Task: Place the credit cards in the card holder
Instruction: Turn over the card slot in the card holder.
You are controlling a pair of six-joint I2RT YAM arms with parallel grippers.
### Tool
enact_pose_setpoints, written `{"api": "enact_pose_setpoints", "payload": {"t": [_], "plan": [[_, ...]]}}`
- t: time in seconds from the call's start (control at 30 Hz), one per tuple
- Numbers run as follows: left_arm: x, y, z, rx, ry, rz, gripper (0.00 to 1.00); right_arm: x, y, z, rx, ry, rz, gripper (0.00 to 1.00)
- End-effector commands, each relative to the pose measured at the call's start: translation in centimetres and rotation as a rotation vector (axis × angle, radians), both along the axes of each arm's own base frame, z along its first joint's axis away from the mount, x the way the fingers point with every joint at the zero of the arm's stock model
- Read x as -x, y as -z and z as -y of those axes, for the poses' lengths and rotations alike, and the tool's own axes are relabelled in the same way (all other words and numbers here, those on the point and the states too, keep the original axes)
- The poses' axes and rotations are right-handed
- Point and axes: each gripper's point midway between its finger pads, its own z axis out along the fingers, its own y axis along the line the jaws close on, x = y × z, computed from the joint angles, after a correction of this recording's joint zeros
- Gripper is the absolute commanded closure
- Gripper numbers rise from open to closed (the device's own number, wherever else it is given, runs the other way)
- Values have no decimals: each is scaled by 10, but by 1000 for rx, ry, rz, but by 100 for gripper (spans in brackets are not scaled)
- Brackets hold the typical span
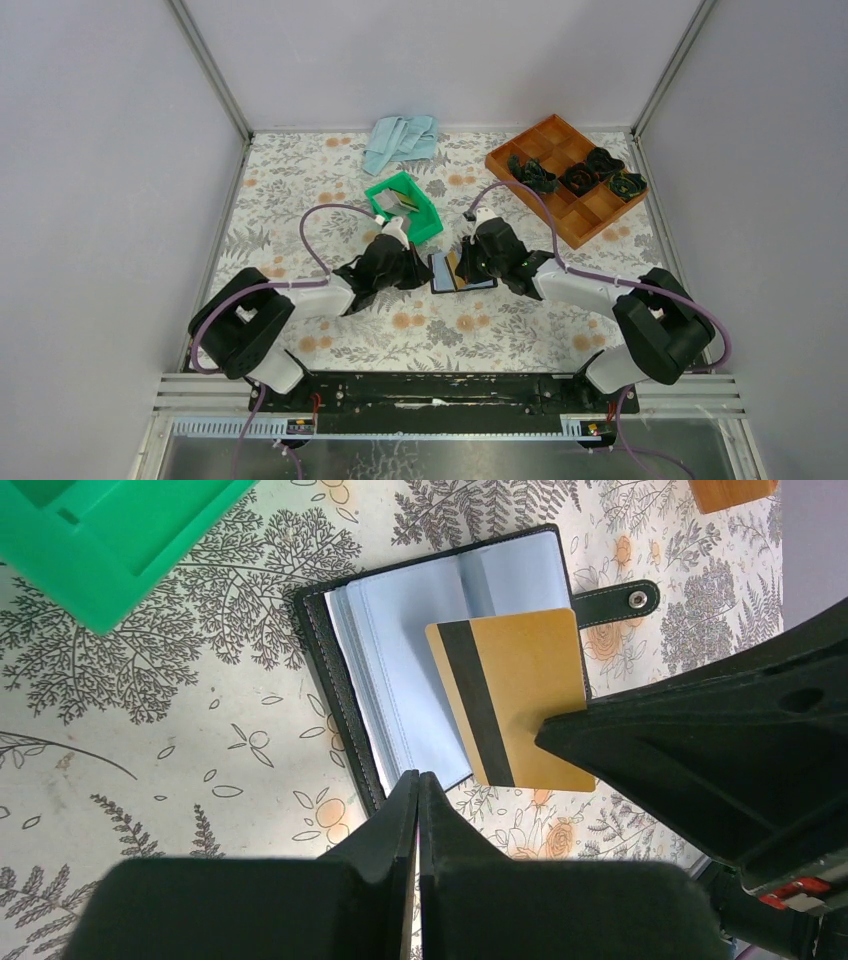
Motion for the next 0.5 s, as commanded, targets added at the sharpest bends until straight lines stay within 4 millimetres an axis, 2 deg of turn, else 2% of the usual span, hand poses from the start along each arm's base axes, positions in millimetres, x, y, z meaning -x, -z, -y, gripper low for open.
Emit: {"api": "enact_pose_setpoints", "payload": {"t": [0.0,0.13,0.27,0.47], "plan": [[1,-2,-5,-39,-6,24,98,-9,-10,-8,-28,11,40,100],[1,2,8,-23,38,14,99,-9,-13,-9,-41,14,47,100],[0,4,23,-5,64,17,100,-9,-25,-8,-64,23,68,100],[-5,3,35,-8,77,21,100,-9,-38,-7,-87,31,87,100]]}}
